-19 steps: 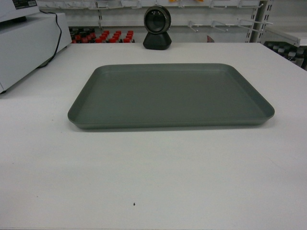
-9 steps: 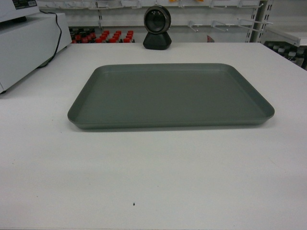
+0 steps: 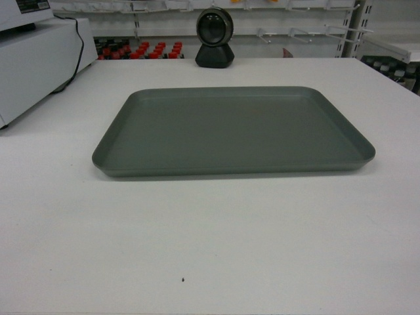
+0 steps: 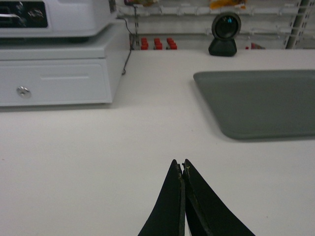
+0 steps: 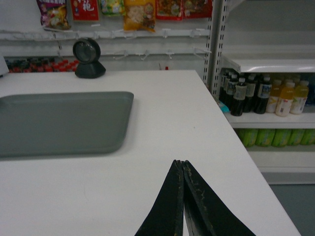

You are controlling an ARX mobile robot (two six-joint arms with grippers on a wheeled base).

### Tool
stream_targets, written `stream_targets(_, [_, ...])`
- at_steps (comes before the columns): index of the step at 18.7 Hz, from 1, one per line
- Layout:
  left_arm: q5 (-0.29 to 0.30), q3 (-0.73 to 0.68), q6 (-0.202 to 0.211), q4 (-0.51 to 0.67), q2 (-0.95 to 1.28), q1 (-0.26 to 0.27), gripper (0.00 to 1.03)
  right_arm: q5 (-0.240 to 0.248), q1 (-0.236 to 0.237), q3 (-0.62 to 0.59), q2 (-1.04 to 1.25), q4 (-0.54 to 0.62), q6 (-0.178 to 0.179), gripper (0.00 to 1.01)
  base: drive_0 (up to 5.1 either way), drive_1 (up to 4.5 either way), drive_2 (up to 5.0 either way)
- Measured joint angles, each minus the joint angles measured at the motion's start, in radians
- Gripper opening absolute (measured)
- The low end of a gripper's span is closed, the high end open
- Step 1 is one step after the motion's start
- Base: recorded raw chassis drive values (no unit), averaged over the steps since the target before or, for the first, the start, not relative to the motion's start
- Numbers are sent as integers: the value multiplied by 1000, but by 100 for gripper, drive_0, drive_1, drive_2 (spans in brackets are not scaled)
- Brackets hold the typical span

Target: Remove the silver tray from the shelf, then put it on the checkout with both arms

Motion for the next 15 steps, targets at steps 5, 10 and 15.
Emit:
stream_targets(5, [-2, 0, 2, 6, -31, 0, 1, 1, 0, 0, -1, -17, 0, 2, 0, 0, 0])
stream_targets(10, [-3, 0, 2, 6, -31, 0, 22, 1, 0, 0, -1, -17, 0, 18, 0, 0, 0])
stream_targets(15, [-3, 0, 2, 6, -31, 0, 78, 1, 0, 0, -1, -17, 0, 75, 0, 0, 0])
